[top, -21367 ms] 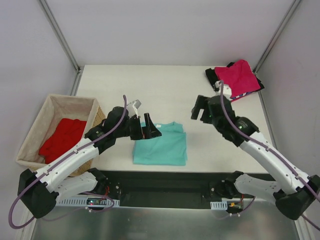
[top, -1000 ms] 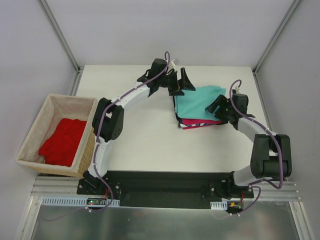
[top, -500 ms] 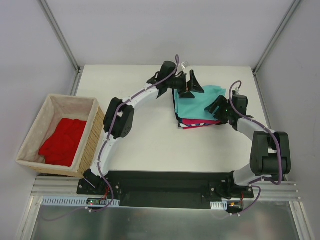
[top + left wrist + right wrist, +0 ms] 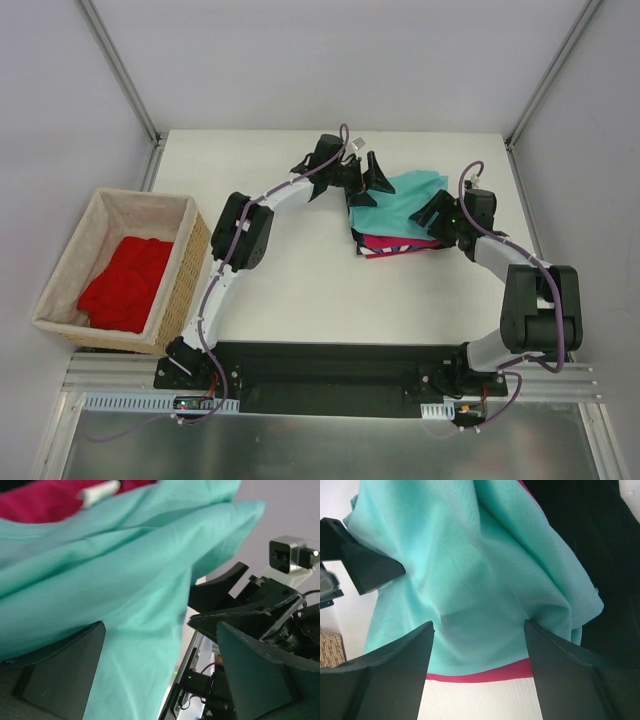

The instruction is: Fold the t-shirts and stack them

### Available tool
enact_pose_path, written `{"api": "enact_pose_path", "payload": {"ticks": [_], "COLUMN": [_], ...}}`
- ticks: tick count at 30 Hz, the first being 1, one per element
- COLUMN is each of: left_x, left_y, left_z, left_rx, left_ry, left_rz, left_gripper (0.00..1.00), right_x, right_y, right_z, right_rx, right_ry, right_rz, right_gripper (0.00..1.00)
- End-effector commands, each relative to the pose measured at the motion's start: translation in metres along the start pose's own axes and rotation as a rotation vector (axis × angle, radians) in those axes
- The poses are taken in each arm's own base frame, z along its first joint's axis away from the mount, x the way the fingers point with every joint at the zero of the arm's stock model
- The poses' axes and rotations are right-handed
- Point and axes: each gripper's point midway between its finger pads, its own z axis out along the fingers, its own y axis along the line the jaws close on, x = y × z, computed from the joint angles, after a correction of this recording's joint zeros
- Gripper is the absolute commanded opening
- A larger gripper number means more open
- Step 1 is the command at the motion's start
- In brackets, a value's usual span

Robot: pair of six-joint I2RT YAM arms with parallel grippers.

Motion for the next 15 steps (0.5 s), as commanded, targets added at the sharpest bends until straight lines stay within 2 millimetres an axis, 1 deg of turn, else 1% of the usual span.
{"api": "enact_pose_path", "payload": {"ticks": [1,2,3,4,6,11,13,15], "left_x": [-0.042,-0.044,-0.048,-0.051,-0.058,-0.066,-0.066,-0.068], "left_y": [0.030,0.033,0.031,0.036,0.033,0.038,0.037,0.028], "left_z": [-0.038,-0.041,-0.047,-0.053,-0.062,-0.079,-0.084,-0.090], "left_rx": [-0.070,-0.074,-0.072,-0.078,-0.081,-0.097,-0.102,-0.096], "left_ry": [-0.122,-0.127,-0.135,-0.144,-0.164,-0.186,-0.191,-0.200], "left_rz": [0.006,0.001,0.007,0.004,0.016,0.020,0.027,0.045], "left_gripper": [0.95,0.95,0.95,0.95,0.95,0.95,0.94,0.95], "right_x": [-0.009,-0.008,-0.008,-0.008,-0.007,-0.004,-0.004,-0.004], "right_y": [0.016,0.016,0.016,0.016,0.016,0.016,0.017,0.018], "right_z": [-0.008,-0.007,-0.007,-0.007,-0.006,-0.004,-0.005,-0.006], "right_rx": [-0.059,-0.061,-0.061,-0.061,-0.060,-0.059,-0.060,-0.064], "right_ry": [-0.029,-0.026,-0.026,-0.026,-0.021,-0.014,-0.015,-0.016], "right_rz": [-0.018,-0.017,-0.018,-0.017,-0.017,-0.021,-0.021,-0.021], "right_gripper": [0.77,0.77,0.77,0.76,0.76,0.76,0.76,0.76]}}
